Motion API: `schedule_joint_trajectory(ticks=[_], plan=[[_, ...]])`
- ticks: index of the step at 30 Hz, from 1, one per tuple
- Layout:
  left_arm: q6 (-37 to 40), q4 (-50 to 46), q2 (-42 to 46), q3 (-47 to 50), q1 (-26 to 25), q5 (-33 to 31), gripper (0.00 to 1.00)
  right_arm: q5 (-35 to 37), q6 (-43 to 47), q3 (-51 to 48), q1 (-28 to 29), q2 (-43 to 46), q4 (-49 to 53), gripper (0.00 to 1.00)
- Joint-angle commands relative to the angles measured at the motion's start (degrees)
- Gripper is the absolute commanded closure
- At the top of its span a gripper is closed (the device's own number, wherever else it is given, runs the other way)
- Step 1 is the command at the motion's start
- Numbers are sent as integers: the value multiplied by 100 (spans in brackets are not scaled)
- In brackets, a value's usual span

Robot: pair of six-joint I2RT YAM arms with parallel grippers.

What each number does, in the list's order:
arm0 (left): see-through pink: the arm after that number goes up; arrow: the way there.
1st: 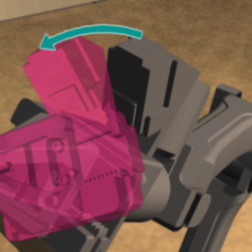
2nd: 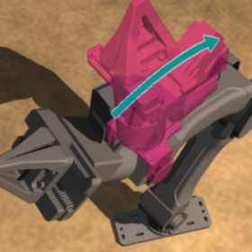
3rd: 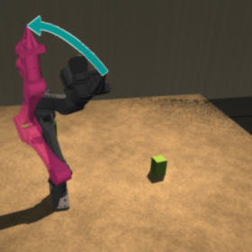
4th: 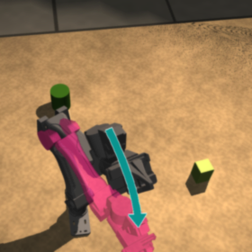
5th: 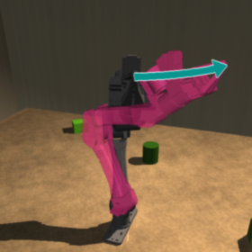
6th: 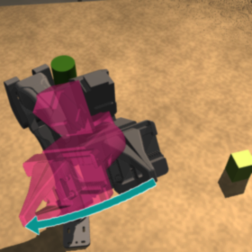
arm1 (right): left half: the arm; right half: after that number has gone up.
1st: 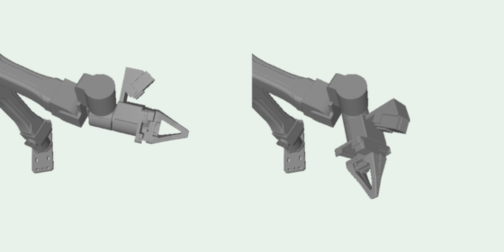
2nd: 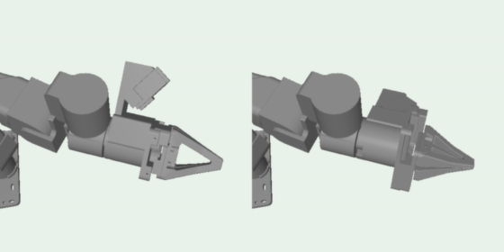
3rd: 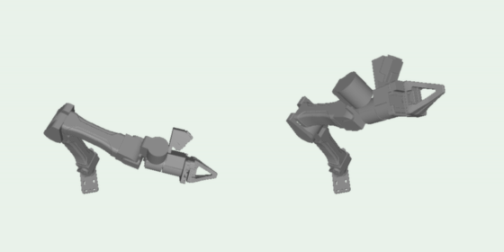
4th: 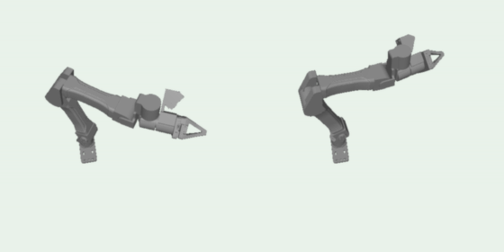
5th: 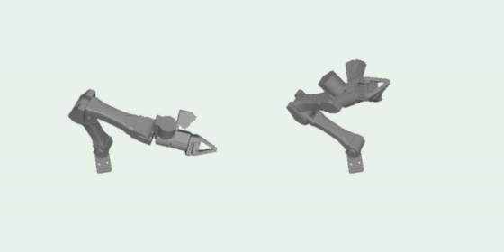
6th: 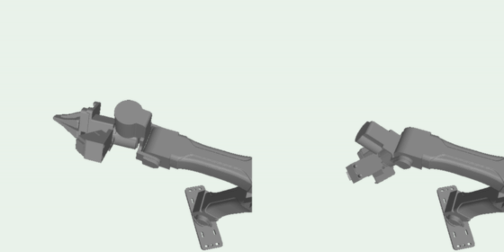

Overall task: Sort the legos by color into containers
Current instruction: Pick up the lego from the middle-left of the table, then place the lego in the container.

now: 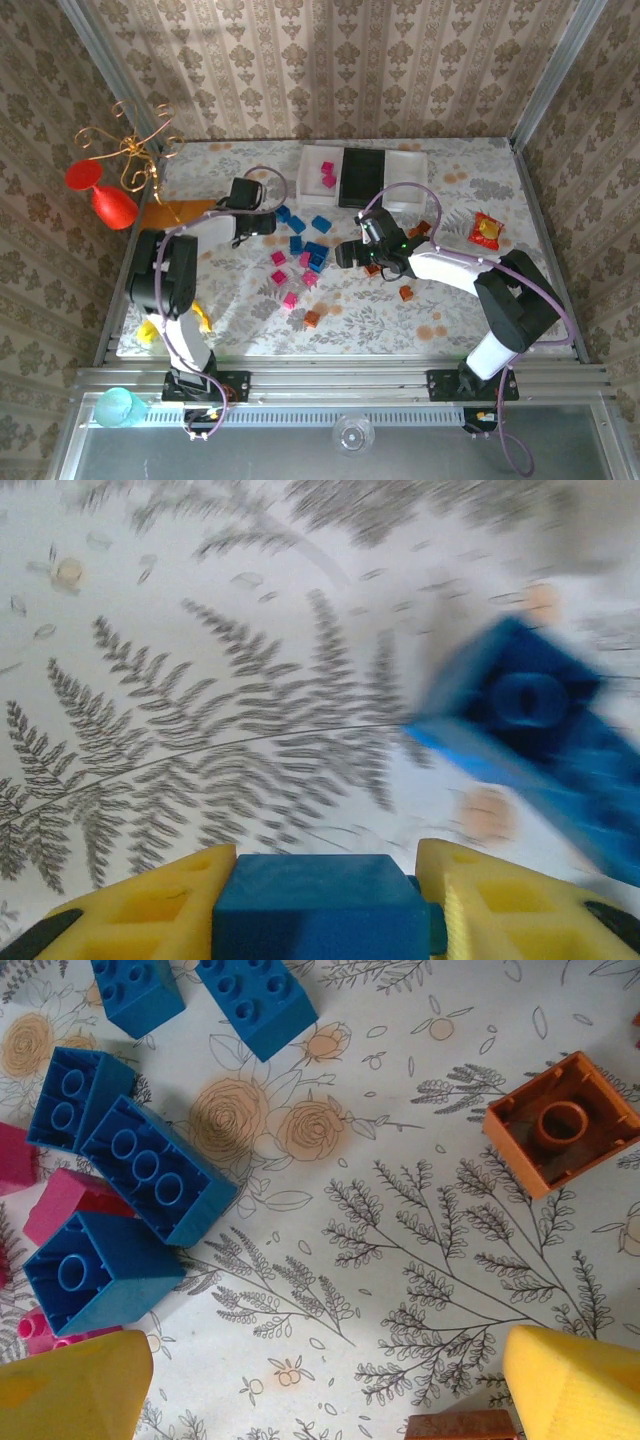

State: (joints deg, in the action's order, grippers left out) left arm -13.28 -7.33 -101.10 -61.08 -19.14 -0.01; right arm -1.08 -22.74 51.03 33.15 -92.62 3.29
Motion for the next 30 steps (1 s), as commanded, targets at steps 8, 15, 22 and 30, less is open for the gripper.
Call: schedule_joint_trajectory(ticks=[8,15,22,30], plan=[[62,529,-320,-1359,-1099,1,60,1048,104,-760,-436,1261,-398,6],[79,327,-1351,-2790,-1414,287,60,1125,78,-1122,-934,2069,-281,5],[203,-171,-2675,-4710,-1805,387,60,1070,23,-1355,-1143,2444,-136,5],[532,-999,-4168,-7188,-1923,47,45,1040,19,-1453,-1189,2687,158,5]])
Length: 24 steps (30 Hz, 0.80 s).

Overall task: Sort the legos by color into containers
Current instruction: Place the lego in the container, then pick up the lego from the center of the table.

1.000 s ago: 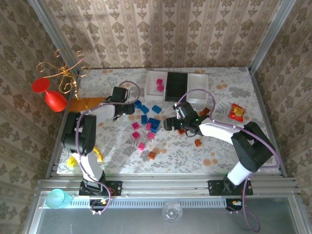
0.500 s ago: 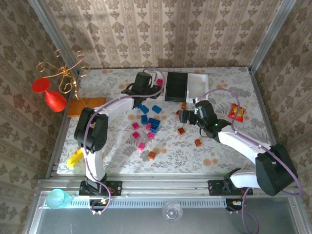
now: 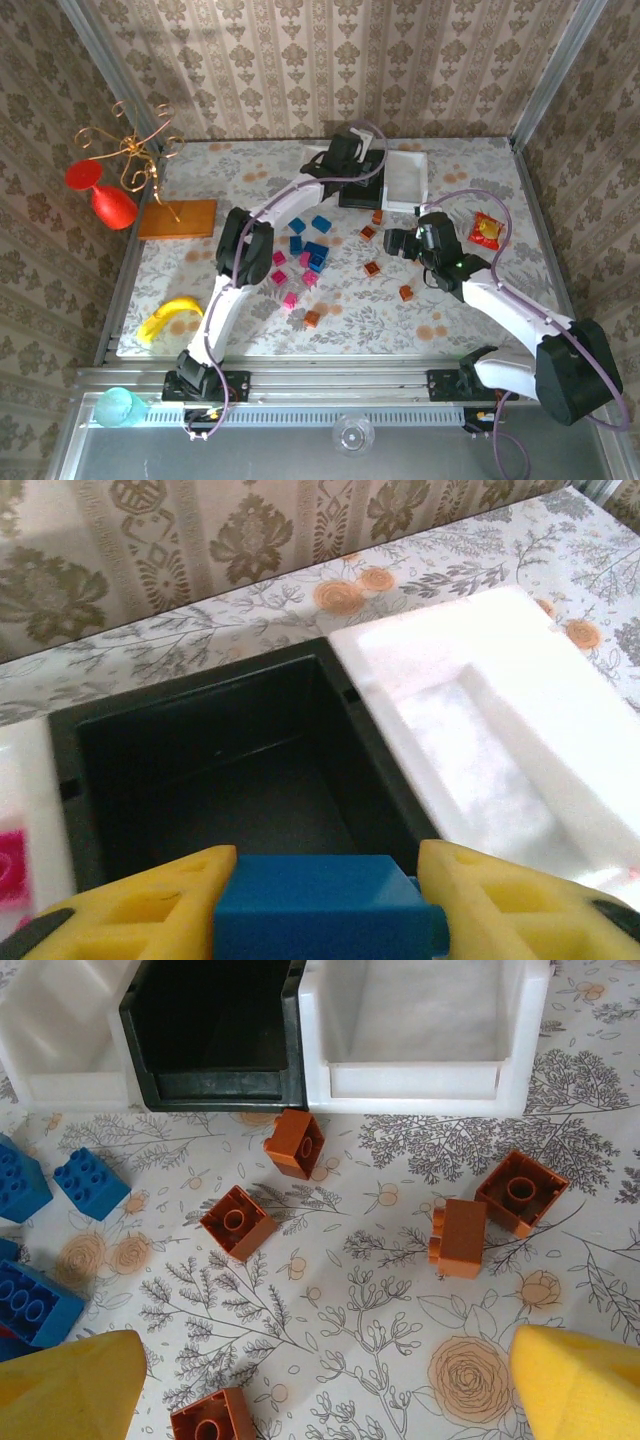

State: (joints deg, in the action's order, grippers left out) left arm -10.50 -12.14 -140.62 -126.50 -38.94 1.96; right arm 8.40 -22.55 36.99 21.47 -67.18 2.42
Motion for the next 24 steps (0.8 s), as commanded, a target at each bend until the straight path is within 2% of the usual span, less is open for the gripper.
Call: schedule_joint_trajectory(ticks=[1,4,7,9,12,16,19,24], plan=[[329,-701,-300,-941,53,-152,42,91,16,-52,-16,152,304,5],[531,-975,-122,-1151,58,-193,35,146,22,-110,32,144,359,6],[656,-960,571,-459,56,-254,32,175,10,-151,131,77,289,6],[691,-725,1250,442,62,-323,31,236,13,-133,234,-27,235,7],[725,-6,2494,2335,70,-496,29,250,35,10,423,-345,148,7],[452,818,4004,4694,207,-691,26,160,89,579,618,-1193,214,11],[65,950,4784,5820,422,-576,26,18,301,1177,647,-2175,423,15],[-184,950,5570,6909,628,-533,25,-32,693,2113,630,-3368,741,20]])
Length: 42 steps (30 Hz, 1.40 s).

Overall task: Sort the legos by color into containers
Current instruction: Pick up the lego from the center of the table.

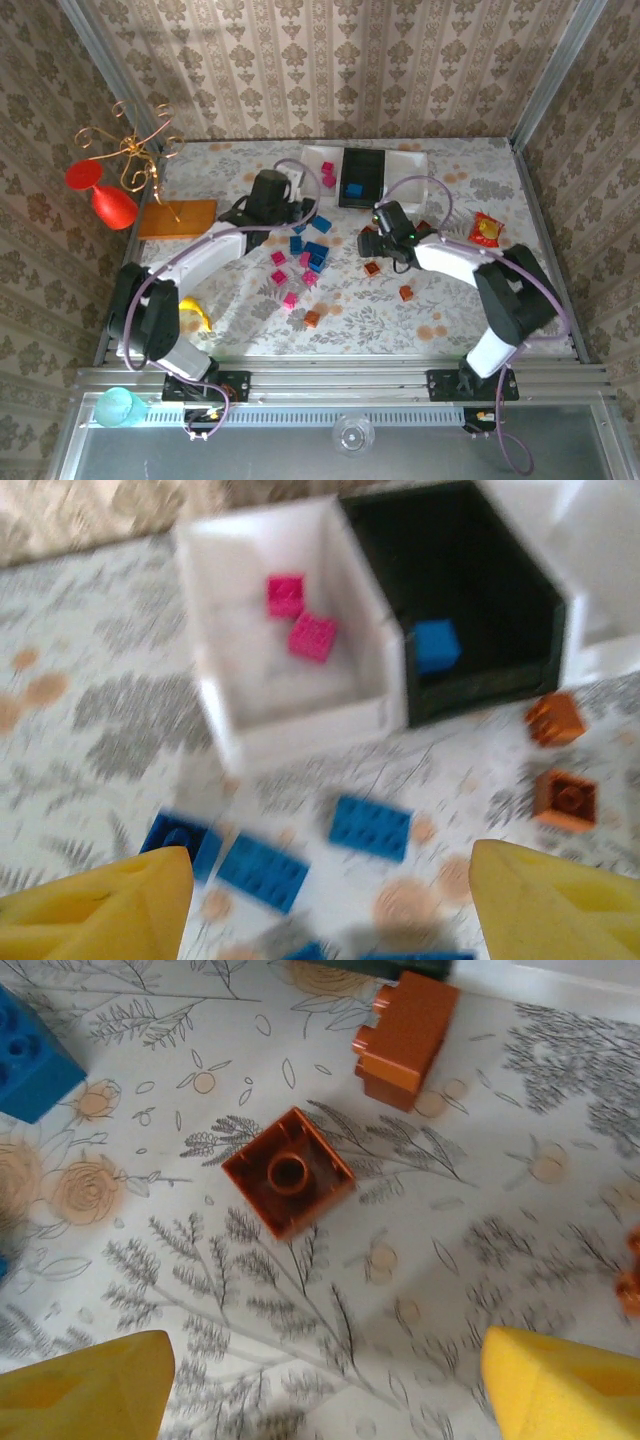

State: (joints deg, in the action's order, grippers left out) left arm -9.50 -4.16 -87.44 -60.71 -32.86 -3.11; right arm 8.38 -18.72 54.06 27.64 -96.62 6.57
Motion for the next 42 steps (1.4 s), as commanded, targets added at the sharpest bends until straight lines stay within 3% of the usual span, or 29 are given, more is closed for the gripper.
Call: schedule_joint_trajectory(ticks=[1,10,25,31,38,42], plan=[[-303,147,350,468,42,-55,25,-30,346,573,9,-651,318,22],[-307,185,672,904,170,-127,25,-345,796,1484,69,-1741,419,29],[-342,208,1065,1331,342,-185,25,-847,1524,1633,207,-1803,261,52],[-492,238,1189,1426,351,17,25,-1075,1445,1317,192,-1174,-52,65],[-848,373,1299,1403,264,587,25,-1133,517,747,-623,11,-704,66],[-896,344,1300,1224,65,839,25,-899,6,1142,-1232,-166,-736,67]])
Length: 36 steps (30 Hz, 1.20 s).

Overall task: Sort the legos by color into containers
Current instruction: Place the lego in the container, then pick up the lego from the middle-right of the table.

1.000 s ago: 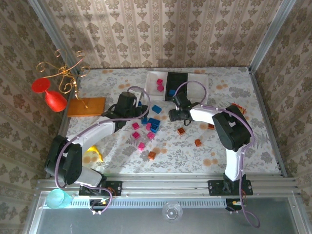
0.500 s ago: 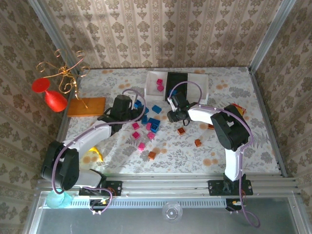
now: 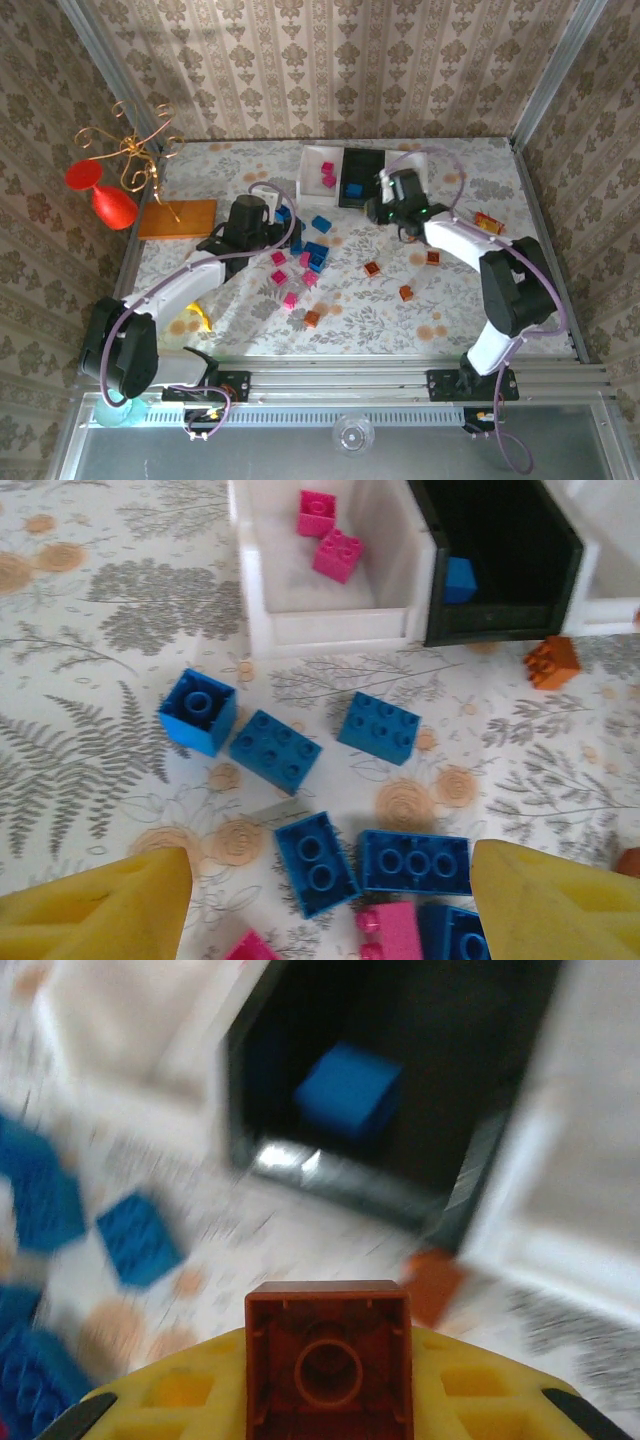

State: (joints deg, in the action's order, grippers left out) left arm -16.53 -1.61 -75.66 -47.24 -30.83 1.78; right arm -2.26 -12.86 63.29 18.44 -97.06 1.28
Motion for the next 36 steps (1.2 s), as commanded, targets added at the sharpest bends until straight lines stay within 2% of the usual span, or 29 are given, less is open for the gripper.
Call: schedule_joint_trajectory(ticks=[1,9,11,13,17,21,23,27,31,36], plan=[[-171,75,116,-181,-208,337,25,349,-660,453,-435,-320,-127,67],[-252,291,55,-267,-532,244,24,432,-924,2530,-923,-2079,270,63],[-254,278,1,-309,-572,253,24,575,-935,3054,-943,-2330,653,57],[-222,197,-19,-325,-573,258,24,722,-854,3107,-947,-2253,753,49],[-67,71,29,-260,-565,-19,23,773,-662,2245,-947,-1380,517,36],[25,28,42,-173,-504,4,21,735,-656,619,-871,-9,416,30],[21,194,-5,-74,-462,332,17,825,-722,-268,-812,678,558,26],[247,680,-370,-204,-708,1662,14,951,-820,-1446,-622,1671,881,20],[414,734,-890,-717,-1335,1998,13,1325,-968,-1734,-374,1942,1045,19],[-17,825,-1275,-958,-1492,1907,14,1579,-1089,-1653,-226,1400,1013,23]])
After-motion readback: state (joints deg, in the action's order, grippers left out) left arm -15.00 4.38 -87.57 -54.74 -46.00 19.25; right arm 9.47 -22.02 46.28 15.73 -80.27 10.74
